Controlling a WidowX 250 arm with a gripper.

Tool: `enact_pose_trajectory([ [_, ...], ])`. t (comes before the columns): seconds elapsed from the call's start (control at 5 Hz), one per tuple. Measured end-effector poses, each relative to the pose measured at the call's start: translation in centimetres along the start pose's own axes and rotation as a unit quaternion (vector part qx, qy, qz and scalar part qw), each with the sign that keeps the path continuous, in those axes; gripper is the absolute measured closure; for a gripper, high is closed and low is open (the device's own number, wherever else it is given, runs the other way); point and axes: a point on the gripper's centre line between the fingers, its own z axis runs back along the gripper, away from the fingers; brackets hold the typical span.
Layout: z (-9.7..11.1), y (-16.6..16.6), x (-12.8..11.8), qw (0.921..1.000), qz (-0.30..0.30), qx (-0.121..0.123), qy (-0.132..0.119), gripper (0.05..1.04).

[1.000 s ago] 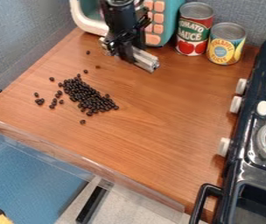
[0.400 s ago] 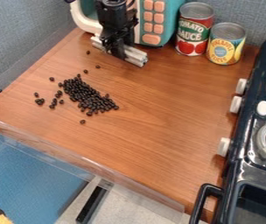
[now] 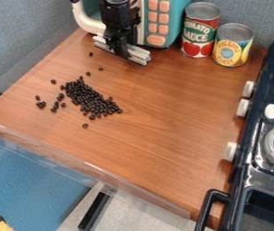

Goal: Sweep into pile

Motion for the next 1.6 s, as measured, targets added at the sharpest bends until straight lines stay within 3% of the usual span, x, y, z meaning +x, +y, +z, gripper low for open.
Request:
enact_pose_trajectory([
  [0.8, -1.2, 0.3, 0.7, 0.9997, -0.011, 0.015, -0.016, 0.691],
  [1.0, -1.6, 1.0, 1.1, 0.9998, -0.004, 0.004, -0.021, 0.691],
  [1.4, -1.2, 3.9, 3.5, 0.9991, 0.020, 0.004, -0.038, 0.691],
  [1.6, -0.9, 5.2, 3.1, 0.9990, 0.017, 0.010, -0.040, 0.691],
])
